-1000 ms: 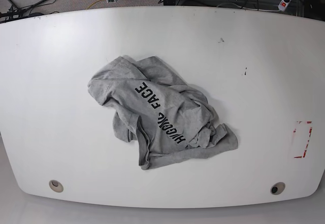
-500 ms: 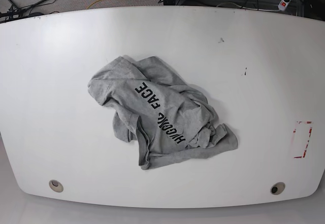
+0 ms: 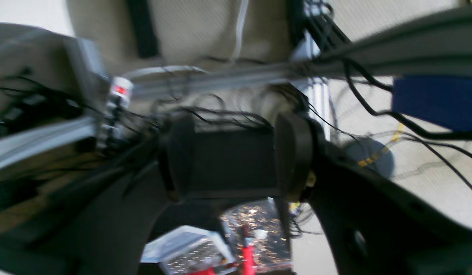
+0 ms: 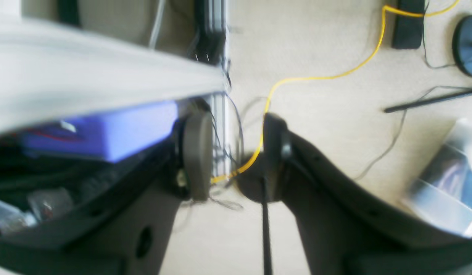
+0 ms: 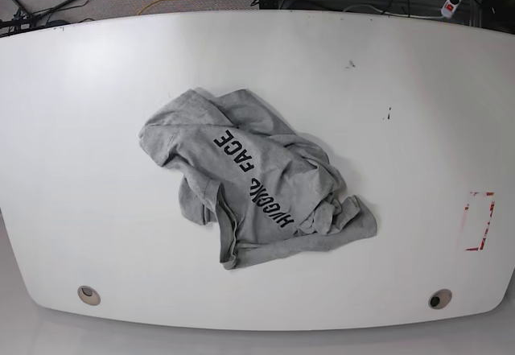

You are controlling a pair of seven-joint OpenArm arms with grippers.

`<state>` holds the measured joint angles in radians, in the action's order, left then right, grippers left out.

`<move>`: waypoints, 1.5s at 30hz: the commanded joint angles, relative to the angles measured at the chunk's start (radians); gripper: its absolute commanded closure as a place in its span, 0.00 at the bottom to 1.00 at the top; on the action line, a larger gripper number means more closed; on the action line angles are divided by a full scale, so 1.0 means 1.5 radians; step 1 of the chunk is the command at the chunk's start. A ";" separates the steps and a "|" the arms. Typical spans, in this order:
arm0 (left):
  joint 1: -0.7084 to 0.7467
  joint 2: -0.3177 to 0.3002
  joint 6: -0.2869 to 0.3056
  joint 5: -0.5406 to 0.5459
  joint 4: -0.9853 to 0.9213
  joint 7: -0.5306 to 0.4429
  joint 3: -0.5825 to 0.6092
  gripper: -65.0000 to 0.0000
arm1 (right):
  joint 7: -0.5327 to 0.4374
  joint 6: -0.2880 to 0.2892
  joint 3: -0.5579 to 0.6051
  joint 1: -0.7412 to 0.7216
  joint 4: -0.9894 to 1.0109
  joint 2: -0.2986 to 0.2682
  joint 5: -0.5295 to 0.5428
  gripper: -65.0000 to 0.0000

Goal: Fold the T-shirt properly

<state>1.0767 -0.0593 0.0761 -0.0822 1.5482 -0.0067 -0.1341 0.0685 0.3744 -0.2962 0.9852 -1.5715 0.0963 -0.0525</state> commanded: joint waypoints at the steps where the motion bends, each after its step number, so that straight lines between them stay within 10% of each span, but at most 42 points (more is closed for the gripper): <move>1: 0.036 0.004 0.001 0.001 0.054 -0.008 -0.001 0.53 | -0.010 0.005 -0.003 0.036 -0.055 -0.006 0.028 0.68; 9: 0.118 0.006 0.001 0.003 0.204 -0.009 -0.034 0.52 | -0.009 0.020 -0.006 0.124 -0.211 -0.013 0.110 0.68; 16: 0.143 -0.004 0.003 0.152 0.275 -0.008 -0.099 0.52 | -0.009 0.021 -0.006 0.147 -0.281 -0.018 0.162 0.68; 24: 0.129 -0.029 0.003 0.188 0.282 -0.008 -0.114 0.50 | -0.009 0.022 -0.005 0.067 -0.282 -0.036 0.167 0.68; 30: 0.097 -0.025 0.002 0.188 0.282 -0.008 -0.114 0.24 | -0.008 0.022 -0.004 -0.006 -0.283 -0.039 0.161 0.67; 45: 0.028 0.011 0.002 0.188 0.282 -0.008 -0.111 0.25 | 0.152 0.022 -0.003 -0.214 -0.288 -0.119 0.162 0.48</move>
<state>1.1088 -0.0551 0.0807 0.1967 1.9541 0.0067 -0.2985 0.3035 0.4164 -0.2924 0.6758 -1.9827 -0.0608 0.1814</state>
